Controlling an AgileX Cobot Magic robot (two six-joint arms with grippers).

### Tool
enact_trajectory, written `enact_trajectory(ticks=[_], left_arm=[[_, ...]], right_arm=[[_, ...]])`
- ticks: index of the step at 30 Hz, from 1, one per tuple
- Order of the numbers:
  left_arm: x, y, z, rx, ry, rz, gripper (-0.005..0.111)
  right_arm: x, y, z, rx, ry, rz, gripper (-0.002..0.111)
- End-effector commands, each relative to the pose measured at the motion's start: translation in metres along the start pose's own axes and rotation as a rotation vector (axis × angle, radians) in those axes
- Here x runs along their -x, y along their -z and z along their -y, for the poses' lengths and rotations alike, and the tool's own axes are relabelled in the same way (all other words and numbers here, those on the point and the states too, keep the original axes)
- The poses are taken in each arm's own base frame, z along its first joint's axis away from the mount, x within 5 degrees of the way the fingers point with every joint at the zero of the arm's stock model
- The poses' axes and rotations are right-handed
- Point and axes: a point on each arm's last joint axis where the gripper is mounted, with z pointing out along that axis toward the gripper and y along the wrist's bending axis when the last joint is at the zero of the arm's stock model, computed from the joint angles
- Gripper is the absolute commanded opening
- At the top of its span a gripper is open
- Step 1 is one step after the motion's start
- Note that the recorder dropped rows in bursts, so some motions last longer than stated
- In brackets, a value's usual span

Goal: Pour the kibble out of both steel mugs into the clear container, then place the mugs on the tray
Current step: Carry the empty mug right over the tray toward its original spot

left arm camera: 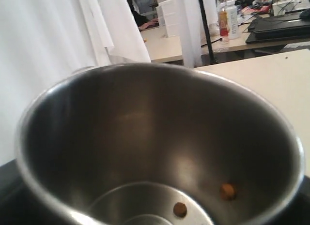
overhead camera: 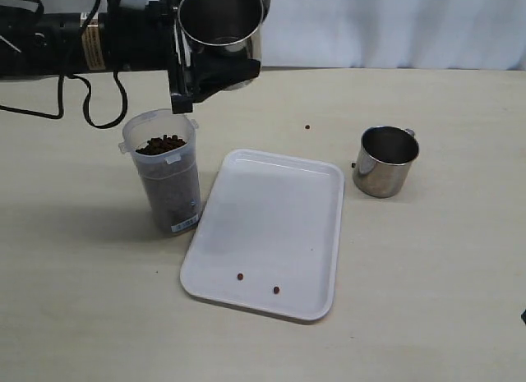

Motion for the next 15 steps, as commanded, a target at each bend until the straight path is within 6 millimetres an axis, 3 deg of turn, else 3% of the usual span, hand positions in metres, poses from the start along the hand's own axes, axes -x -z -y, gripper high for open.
enact_trajectory(ticks=[1, 6, 11, 15], left_arm=[[0.009, -0.011, 0.008, -0.048, 0.055, 0.035, 0.0], [0.013, -0.03, 0.025, -0.13, 0.129, 0.029, 0.0], [0.023, -0.062, 0.061, -0.287, 0.235, 0.001, 0.0], [0.019, -0.09, 0.082, -0.203, 0.253, -0.157, 0.0]], right_arm=[[-0.001, 0.0, 0.0, -0.006, -0.006, -0.002, 0.005], [-0.001, 0.0, 0.0, -0.006, -0.006, -0.002, 0.005], [-0.001, 0.0, 0.0, -0.006, -0.006, -0.002, 0.005], [-0.001, 0.0, 0.0, -0.006, -0.006, -0.002, 0.005]])
